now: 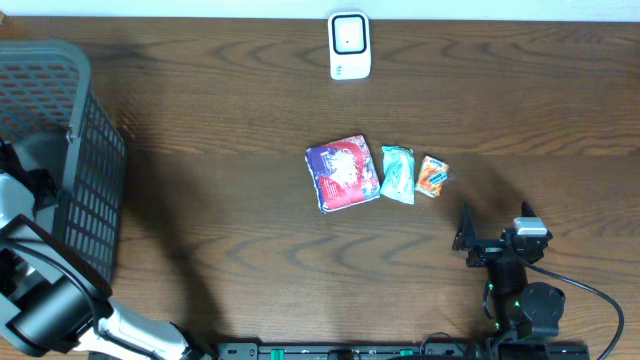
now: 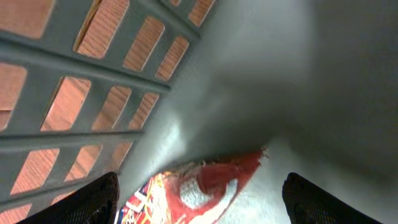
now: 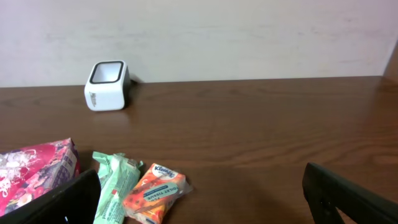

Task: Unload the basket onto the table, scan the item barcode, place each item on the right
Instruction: 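Move the left gripper back into the basket and grasp the red chip bag, then lift the red bag and carry it toward the scanner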

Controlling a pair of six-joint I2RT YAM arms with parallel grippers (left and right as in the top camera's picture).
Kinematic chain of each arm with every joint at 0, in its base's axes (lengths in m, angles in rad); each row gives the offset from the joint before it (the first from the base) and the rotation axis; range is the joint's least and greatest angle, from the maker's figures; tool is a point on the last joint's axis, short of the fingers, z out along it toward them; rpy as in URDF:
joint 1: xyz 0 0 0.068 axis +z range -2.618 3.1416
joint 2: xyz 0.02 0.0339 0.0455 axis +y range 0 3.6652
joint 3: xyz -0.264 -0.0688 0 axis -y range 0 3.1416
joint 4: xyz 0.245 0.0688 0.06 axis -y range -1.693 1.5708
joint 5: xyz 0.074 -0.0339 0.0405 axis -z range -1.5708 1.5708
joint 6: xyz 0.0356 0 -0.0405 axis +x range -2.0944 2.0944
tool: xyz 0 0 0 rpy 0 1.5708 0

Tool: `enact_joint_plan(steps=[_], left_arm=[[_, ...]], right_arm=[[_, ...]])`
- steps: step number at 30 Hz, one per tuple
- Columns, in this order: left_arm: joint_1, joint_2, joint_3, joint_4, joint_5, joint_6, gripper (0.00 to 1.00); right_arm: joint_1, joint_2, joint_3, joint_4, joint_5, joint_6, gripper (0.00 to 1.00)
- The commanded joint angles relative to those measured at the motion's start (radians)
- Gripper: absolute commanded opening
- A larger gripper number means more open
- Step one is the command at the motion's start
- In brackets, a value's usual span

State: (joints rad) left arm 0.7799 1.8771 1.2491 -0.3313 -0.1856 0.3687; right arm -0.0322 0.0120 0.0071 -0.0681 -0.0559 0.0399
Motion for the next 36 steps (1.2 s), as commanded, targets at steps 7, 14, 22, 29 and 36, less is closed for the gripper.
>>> enact_joint_plan(steps=[7,14,22,29,36], left_arm=[[0.004,0.156,-0.004,0.043,0.026,0.024,0.68],[-0.001,0.122,-0.003,0.034,0.029,0.011,0.08],[-0.05,-0.157,-0.002,0.035,0.029,-0.135,0.07],[-0.128,-0.492,0.0,0.12,0.029,-0.261,0.07],[-0.236,-0.758,0.005,0.187,0.283,-0.419,0.08]], right_arm=[[-0.005,-0.006,-0.001,-0.003,-0.006,-0.012,0.99],[-0.005,-0.006,-0.001,-0.003,-0.006,-0.012,0.99],[-0.005,-0.006,-0.001,-0.003,-0.006,-0.012,0.99],[-0.005,-0.006,-0.001,-0.003,-0.006,-0.012,0.99],[-0.005,-0.006,-0.001,-0.003,-0.006,-0.011,0.99]])
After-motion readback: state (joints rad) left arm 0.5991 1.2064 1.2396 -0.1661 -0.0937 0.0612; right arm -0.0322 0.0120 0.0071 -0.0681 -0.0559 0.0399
